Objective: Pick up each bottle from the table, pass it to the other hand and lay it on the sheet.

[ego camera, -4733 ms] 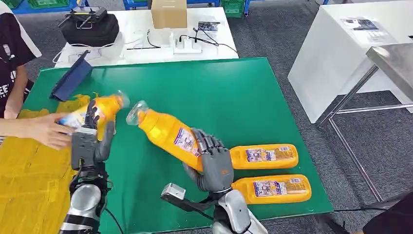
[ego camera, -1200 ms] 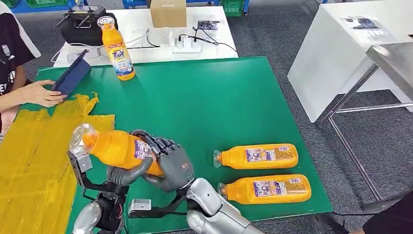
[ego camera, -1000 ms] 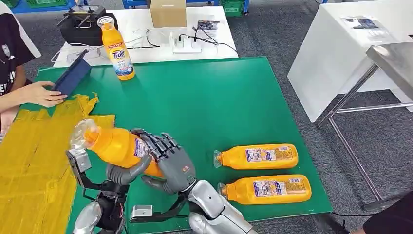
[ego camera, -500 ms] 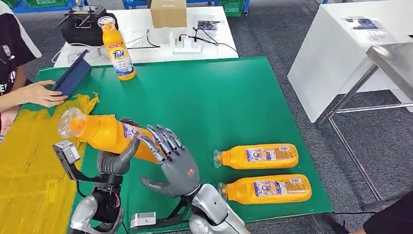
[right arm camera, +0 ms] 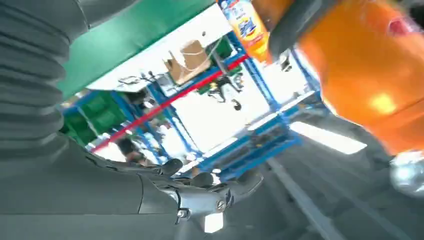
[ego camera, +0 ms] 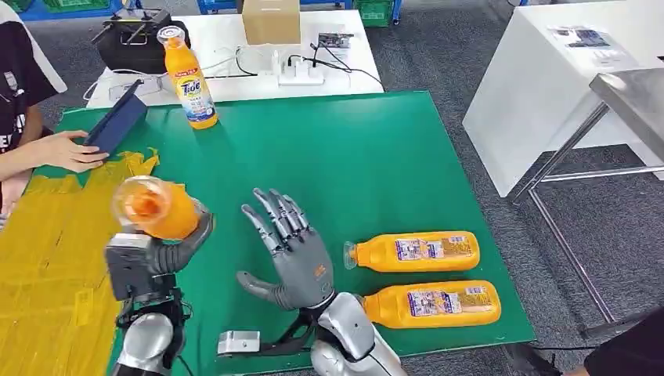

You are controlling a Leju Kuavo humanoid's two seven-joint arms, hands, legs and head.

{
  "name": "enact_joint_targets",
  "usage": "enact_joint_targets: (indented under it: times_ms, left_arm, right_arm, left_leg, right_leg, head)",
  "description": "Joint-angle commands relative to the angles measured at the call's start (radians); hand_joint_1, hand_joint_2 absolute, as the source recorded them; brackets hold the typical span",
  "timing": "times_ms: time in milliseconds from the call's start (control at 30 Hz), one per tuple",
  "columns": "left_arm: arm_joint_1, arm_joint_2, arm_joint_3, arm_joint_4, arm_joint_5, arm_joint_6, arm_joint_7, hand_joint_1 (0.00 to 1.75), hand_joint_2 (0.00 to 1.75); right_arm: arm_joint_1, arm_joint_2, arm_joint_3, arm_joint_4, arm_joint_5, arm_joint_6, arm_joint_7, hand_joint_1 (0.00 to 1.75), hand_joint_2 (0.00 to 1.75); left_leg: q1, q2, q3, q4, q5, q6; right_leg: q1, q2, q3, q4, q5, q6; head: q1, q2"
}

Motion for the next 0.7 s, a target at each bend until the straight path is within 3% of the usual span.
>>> enact_joint_targets:
  times_ms: [33,167,367,500,600,700]
  left_arm:
    - [-0.171,0.202,-0.089,0.199,-1.091,-0.154,0.511,1.75,1.75]
    - [-0.287,0.328,-0.104,0.414,-1.12,-0.352,0.587,1.75,1.75]
    - [-0.473,0.299,-0.057,0.851,-1.118,-0.373,0.592,1.75,1.75]
    - [-0.482,0.291,-0.058,0.877,-1.12,-0.357,0.595,1.75,1.75]
    - [-0.482,0.289,-0.059,0.877,-1.12,-0.356,0.596,1.75,1.75]
    - [-0.505,0.269,-0.019,0.945,-1.105,-0.381,0.621,1.75,1.75]
  right_arm:
    - [0.022,-0.246,0.03,-0.294,-0.097,0.201,0.22,0.0,1.75]
    - [0.054,-0.336,-0.097,-0.395,-0.049,0.343,0.258,0.0,1.75]
    - [-0.023,-0.435,-0.233,-0.226,-0.059,0.43,0.277,0.0,1.75]
    - [-0.031,-0.442,-0.243,-0.211,-0.066,0.436,0.27,0.0,1.75]
    - [-0.029,-0.433,-0.239,-0.215,-0.066,0.437,0.273,0.0,1.75]
    - [-0.052,-0.502,-0.251,-0.166,-0.06,0.491,0.305,0.0,1.75]
  left_leg:
    - [0.0,-0.004,0.003,-0.001,0.0,0.0]
    - [-0.001,-0.003,0.003,-0.001,0.001,0.0]
    - [0.0,-0.002,0.006,-0.001,0.001,0.0]
    - [0.001,0.001,0.003,0.0,0.002,0.0]
    - [0.001,0.002,0.005,0.002,0.0,0.001]
    - [0.001,0.002,0.003,0.002,0.001,0.001]
  right_leg:
    - [0.0,-0.004,0.005,-0.001,-0.001,-0.001]
    - [-0.001,-0.004,0.003,-0.001,0.0,-0.001]
    - [0.001,-0.006,0.005,-0.001,0.001,-0.005]
    - [0.001,-0.001,0.005,-0.001,0.003,-0.003]
    - [0.002,0.0,0.016,0.0,0.002,-0.003]
    - [0.002,0.0,0.014,0.001,0.002,-0.003]
  head:
    - [0.0,0.0]
    - [0.0,0.0]
    - [0.0,0.0]
    - [0.0,0.0]
    - [0.0,0.0]
    - [0.0,0.0]
